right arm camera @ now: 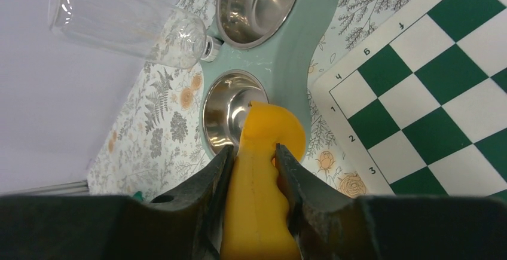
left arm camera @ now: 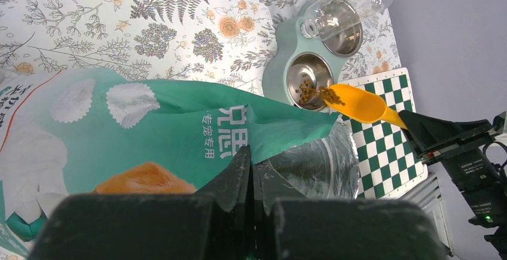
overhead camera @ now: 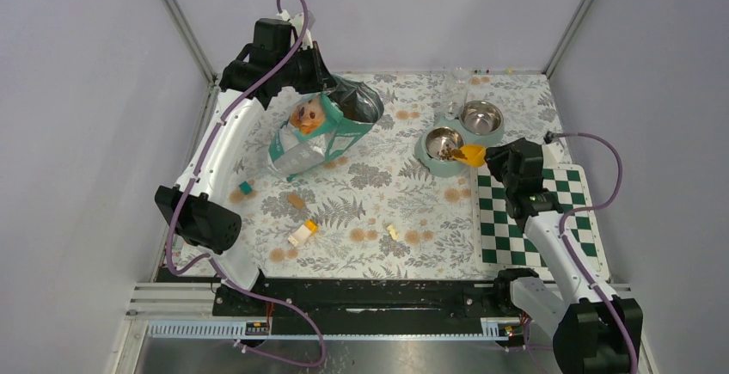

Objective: Serve the pet food

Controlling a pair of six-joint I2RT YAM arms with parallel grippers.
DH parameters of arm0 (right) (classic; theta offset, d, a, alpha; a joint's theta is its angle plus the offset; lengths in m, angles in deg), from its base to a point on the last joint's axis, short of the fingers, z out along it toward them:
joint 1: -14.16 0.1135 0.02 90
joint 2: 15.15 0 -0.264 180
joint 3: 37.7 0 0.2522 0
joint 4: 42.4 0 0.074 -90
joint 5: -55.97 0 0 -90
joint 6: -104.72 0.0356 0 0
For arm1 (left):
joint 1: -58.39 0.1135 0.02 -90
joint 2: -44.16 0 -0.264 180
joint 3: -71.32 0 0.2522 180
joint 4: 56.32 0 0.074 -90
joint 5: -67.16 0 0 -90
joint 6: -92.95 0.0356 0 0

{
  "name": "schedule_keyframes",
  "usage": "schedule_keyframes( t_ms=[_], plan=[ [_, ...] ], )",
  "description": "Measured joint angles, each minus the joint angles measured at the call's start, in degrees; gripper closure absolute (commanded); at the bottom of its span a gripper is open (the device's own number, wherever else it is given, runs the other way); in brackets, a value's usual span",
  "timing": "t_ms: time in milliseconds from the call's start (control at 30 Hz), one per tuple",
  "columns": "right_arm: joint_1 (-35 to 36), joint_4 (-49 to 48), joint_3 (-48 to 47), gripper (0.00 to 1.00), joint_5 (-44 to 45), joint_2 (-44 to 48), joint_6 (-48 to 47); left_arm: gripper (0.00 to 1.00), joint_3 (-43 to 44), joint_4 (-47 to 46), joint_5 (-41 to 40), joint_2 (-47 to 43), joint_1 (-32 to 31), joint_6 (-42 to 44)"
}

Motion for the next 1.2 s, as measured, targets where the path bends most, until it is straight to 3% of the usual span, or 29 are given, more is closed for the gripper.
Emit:
schedule_keyframes(
  t_ms=[533, 700, 867, 1067, 1200],
  plan=[
    [6.19, 10.29, -17.7, 1.0, 1.6, -2.49, -15.1, 1.0, -0.74, -0.31, 0.46, -0.35, 0.0, 0.0],
    [6.67, 7.19, -20.33, 1.0, -9.97, -2.34, -15.17, 1.0, -1.01, -0.48, 1.49, -0.37, -0.04, -0.42],
    [6.93, -6.12, -20.48, 1.0, -24.59, -2.4, -6.25, 1.0, -1.01, -0.42, 1.7, -0.37, -0.24, -0.63],
    [10.34, -15.89, -25.42, 1.0, -31.34, -4.22, 0.2, 1.0, -0.68, 0.02, 1.73, -0.37, -0.39, -0.7],
    [15.67, -12.02, -32.76, 1.0, -31.56, -6.67, -2.4, 1.0, -0.44, 0.31, 1.66, -0.37, -0.46, -0.92]
  ],
)
